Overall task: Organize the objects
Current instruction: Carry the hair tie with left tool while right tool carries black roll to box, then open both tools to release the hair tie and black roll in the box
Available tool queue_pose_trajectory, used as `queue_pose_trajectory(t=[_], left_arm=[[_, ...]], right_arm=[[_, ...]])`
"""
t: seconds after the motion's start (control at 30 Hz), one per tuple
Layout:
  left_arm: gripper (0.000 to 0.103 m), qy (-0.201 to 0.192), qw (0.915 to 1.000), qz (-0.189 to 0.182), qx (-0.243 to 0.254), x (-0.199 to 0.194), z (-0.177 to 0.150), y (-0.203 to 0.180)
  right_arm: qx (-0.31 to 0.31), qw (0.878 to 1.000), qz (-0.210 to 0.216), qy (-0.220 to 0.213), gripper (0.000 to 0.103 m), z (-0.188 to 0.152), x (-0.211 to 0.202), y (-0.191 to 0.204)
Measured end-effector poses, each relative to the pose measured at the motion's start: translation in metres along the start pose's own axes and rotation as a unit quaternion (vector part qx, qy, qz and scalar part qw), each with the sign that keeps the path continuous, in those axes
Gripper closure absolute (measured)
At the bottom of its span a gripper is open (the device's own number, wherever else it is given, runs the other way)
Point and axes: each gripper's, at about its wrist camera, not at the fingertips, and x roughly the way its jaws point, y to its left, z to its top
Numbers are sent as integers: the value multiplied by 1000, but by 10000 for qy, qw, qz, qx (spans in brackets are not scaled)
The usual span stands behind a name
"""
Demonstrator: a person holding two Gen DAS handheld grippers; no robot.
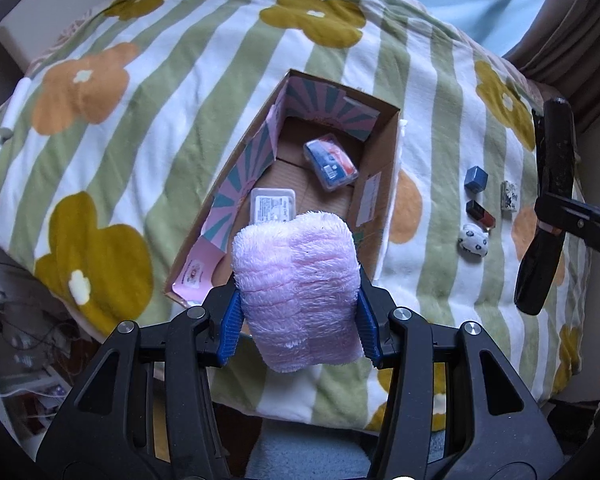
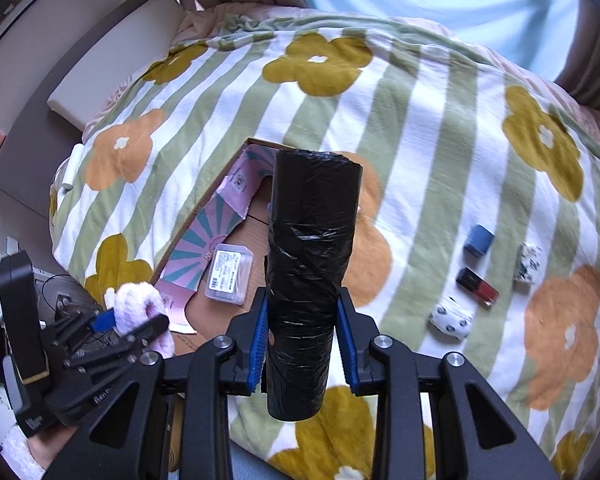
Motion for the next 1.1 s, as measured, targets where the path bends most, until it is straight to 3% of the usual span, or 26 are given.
queue_pose_trajectory(t=[0.3,0.67,1.1], left_arm=[[58,357,9993,-19,-137,49,3,22],[58,824,9964,-181,-8,112,12,20],[58,1046,9939,-282,207,136,5,9]], right_arm=[[-243,9985,153,469,74,44,73,30],[-470,9919,203,1159,74,75,168,44],[-562,9858,333,1550,73,75,200,46]])
